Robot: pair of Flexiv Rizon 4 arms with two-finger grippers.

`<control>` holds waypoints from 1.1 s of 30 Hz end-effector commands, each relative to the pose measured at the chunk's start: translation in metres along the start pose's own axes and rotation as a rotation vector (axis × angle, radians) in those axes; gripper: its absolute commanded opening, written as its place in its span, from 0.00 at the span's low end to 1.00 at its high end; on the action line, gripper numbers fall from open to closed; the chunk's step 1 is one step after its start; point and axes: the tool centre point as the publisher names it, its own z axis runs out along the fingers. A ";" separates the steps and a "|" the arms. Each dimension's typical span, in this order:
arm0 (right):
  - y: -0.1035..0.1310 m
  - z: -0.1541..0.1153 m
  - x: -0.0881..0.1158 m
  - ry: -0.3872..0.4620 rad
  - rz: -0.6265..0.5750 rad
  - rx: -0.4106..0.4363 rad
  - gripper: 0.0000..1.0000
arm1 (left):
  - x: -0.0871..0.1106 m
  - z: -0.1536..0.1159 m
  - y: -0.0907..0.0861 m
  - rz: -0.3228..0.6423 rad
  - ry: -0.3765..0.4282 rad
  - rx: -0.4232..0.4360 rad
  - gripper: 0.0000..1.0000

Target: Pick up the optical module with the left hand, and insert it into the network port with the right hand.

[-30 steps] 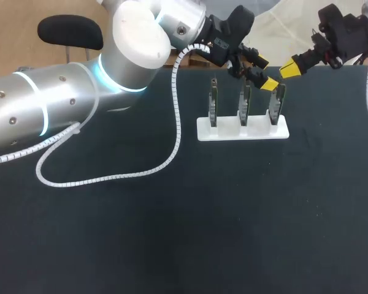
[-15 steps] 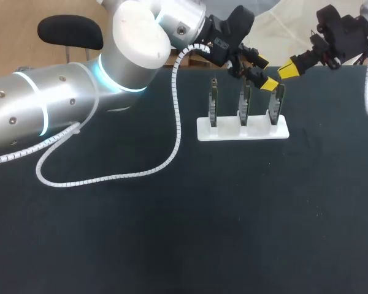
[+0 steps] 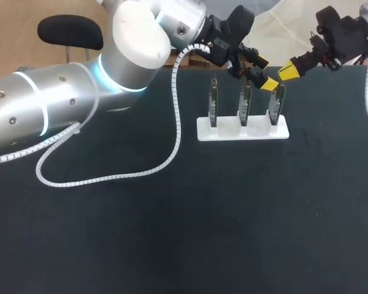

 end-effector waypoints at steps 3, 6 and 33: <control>-0.003 0.004 0.007 0.000 0.004 -0.002 0.00 | -0.001 0.000 0.001 -0.002 0.006 0.001 1.00; -0.003 0.005 0.007 -0.003 0.005 -0.001 0.00 | -0.001 0.000 0.001 -0.002 0.006 0.001 1.00; -0.004 -0.030 -0.025 -0.086 -0.049 0.105 0.00 | -0.027 -0.011 0.008 0.071 -0.014 -0.035 1.00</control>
